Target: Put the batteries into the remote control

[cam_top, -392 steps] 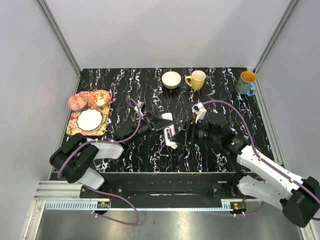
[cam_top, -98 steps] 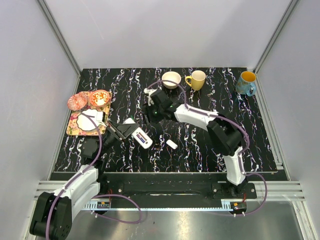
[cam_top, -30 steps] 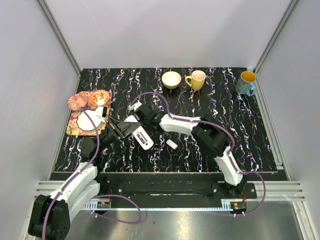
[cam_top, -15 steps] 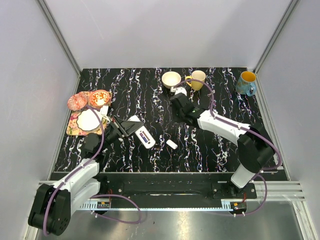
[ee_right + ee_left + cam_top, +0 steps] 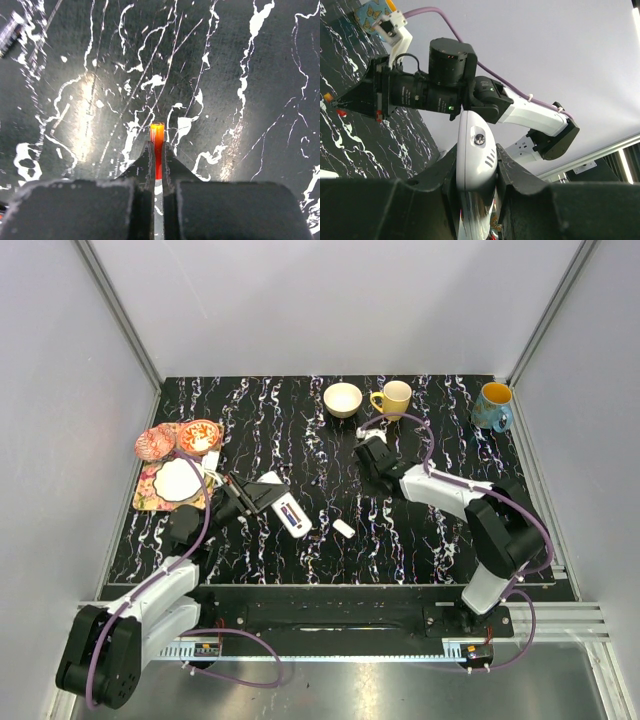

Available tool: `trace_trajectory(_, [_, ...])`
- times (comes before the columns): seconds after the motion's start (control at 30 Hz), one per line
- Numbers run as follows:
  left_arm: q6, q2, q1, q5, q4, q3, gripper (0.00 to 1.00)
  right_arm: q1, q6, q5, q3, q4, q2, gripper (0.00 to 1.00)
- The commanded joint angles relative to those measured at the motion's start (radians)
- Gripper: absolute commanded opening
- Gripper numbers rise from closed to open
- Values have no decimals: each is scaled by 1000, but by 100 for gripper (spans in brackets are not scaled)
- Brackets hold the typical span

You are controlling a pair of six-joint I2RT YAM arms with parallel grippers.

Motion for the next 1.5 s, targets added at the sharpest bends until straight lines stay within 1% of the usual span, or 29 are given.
trace_trajectory(0.0, [18,-29,-3,-10,53,-1,0,4,-239,-13,-71,136,2,0])
trace_trajectory(0.03, [18,-32,-4,-7,53,-3,0,4,-244,-10,-80,165,5,0])
trace_trajectory(0.07, [20,-34,-10,-1,52,0,0,2,-274,-69,-76,174,5,0])
trace_trajectory(0.1, [21,-34,-13,20,53,5,0,4,-334,-95,-77,194,4,0])
trace_trajectory(0.13, [21,-34,-18,30,56,8,0,4,-357,-106,-73,210,4,0])
trace_trajectory(0.27, [-2,-32,-41,53,95,10,0,4,-509,-186,-54,208,-4,0])
trace_trajectory(0.3, [-8,-32,-42,56,104,8,0,4,-581,-203,-50,202,1,0])
trace_trajectory(0.37, [-23,-28,-42,56,148,-10,0,4,-661,-232,-28,188,11,0])
trace_trajectory(0.4, [-30,-28,-42,51,162,-16,0,4,-742,-237,-16,185,22,0])
trace_trajectory(0.5, [-45,-25,-42,45,205,-38,0,4,-898,-234,4,159,39,0])
trace_trajectory(0.57, [-49,-28,-42,44,220,-50,0,4,-962,-240,24,106,51,0])
trace_trajectory(0.6, [-50,-29,-42,45,223,-53,0,4,-1023,-238,27,92,59,0])
trace_trajectory(0.67, [-54,-32,-42,43,233,-62,0,-1,-1048,-238,18,113,59,0])
trace_trajectory(0.73, [-56,-34,-42,44,243,-73,0,-22,-1049,-289,9,115,64,0])
trace_trajectory(0.77, [-60,-34,-42,42,248,-76,0,-33,-1036,-344,7,115,65,0])
trace_trajectory(0.8, [-62,-35,-42,42,251,-79,0,-44,-1002,-368,12,113,73,0])
trace_trajectory(0.9, [-65,-46,-42,40,251,-87,0,-57,-980,-425,6,112,77,0])
trace_trajectory(1.23, [-54,-61,-44,27,231,-102,0,-56,-988,-447,-22,116,79,0])
trace_trajectory(1.47, [-48,-78,-44,21,208,-104,0,-56,-1029,-455,-39,98,85,1])
